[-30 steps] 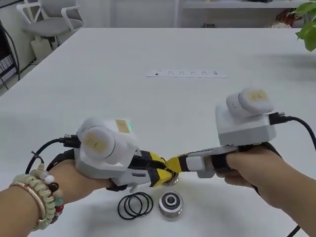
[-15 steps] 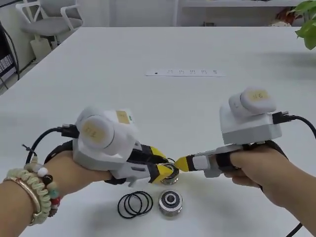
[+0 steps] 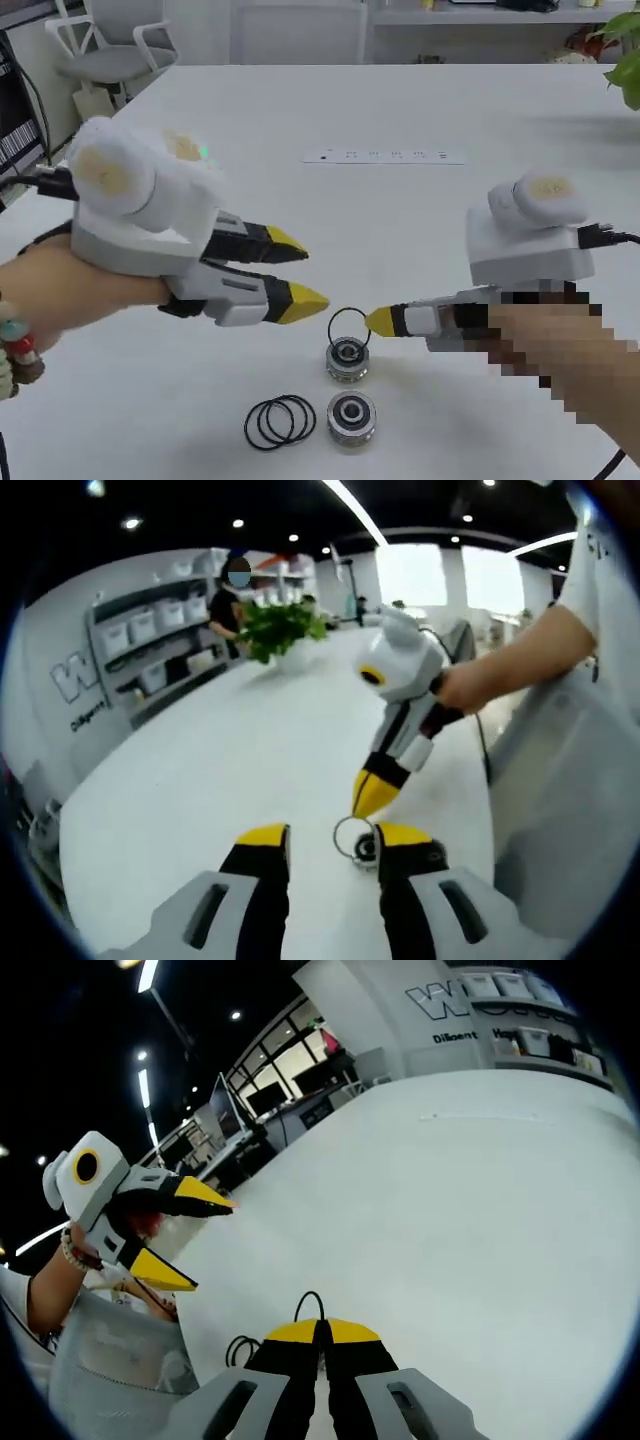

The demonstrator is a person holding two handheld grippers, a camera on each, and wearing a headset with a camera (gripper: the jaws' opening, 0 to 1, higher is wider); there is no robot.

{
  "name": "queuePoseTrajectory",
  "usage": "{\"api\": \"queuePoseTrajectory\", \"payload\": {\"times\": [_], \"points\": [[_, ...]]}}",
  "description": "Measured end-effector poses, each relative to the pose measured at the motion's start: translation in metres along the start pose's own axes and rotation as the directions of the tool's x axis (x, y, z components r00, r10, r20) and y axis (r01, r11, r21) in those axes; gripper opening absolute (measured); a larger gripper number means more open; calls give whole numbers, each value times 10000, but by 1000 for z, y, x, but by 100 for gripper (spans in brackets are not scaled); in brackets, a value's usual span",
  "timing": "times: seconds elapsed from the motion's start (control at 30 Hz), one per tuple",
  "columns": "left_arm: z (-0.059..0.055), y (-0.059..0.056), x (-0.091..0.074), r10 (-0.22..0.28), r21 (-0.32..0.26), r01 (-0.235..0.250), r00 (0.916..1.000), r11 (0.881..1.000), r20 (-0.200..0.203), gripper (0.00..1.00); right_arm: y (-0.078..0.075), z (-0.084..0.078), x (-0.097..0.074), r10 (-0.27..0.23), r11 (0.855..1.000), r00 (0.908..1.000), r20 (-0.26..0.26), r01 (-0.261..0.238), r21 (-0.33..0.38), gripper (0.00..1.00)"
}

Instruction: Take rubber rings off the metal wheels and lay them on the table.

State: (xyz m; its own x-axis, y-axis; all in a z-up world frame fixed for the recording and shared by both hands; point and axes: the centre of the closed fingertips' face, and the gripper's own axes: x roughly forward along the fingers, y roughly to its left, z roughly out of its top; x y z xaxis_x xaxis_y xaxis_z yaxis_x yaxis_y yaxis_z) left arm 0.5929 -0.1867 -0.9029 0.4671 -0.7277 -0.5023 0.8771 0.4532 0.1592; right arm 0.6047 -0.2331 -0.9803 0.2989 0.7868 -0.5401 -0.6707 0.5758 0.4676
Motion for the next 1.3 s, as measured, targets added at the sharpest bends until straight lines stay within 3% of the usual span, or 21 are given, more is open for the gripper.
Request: {"api": "queuePoseTrajectory", "payload": {"times": [0.37,0.73,0.9,1.07,1.3], "points": [[13,2,-53,598,256,-607,9977,9978,333,47,7,10,-5,154,9998,9990,409,-159,119,0],[11,-15,-86,767,211,-776,9962,9968,413,53,16,20,-11,404,9991,9967,701,-414,130,0],[5,-20,-96,910,132,-915,9952,9957,356,59,20,24,-14,485,9988,9956,807,-490,49,0],[1,-21,-110,1228,-300,-1212,9906,9922,603,62,27,27,-14,650,9979,9942,855,-646,-76,0],[-15,-29,-123,1533,-818,-1482,9864,9856,597,66,34,28,-13,794,9965,9938,777,-771,-320,0]]}}
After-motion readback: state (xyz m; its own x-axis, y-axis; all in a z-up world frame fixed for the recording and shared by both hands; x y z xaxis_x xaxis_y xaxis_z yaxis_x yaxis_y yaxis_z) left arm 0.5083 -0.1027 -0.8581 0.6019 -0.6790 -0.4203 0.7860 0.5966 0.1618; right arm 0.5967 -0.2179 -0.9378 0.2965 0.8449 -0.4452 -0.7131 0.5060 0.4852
